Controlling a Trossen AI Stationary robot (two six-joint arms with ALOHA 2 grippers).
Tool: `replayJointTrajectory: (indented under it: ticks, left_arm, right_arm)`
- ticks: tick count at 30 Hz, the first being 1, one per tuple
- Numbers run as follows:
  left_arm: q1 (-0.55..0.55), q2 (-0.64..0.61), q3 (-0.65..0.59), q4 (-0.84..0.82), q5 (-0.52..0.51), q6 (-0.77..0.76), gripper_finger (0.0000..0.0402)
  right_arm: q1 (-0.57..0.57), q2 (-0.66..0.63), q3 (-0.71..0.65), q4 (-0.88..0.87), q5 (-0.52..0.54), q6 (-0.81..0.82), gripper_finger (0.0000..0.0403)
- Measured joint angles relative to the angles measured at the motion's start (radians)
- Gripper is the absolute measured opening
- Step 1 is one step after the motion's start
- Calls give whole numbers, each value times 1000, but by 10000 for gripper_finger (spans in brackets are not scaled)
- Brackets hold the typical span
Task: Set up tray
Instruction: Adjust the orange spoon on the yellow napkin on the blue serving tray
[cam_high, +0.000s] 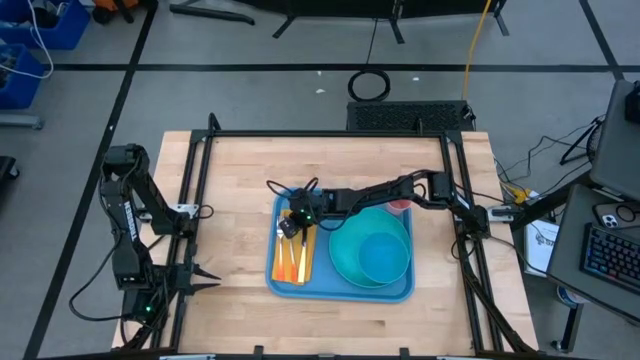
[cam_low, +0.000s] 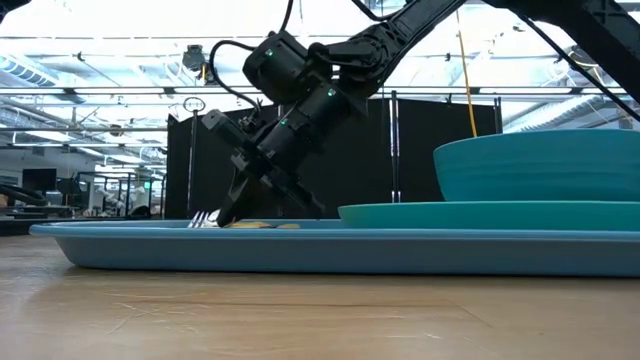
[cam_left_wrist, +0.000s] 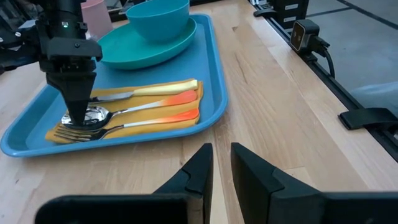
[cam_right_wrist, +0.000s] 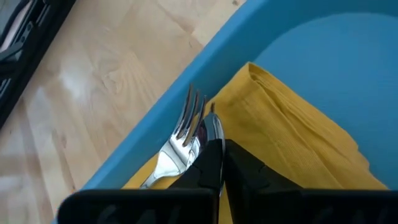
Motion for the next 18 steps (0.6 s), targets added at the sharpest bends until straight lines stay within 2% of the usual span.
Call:
replayJointTrajectory:
  ticks: [5, 10, 18]
  left_arm:
    - [0, 0, 0, 0, 0, 0, 63]
    - [0, 0, 0, 0, 0, 0, 63]
    - [0, 0, 0, 0, 0, 0, 63]
  right_arm:
    - [1, 0, 0, -1, -12, 26, 1]
    - [3, 1, 0, 0, -14, -6, 25]
    - [3, 2, 0, 28, -73, -29, 51]
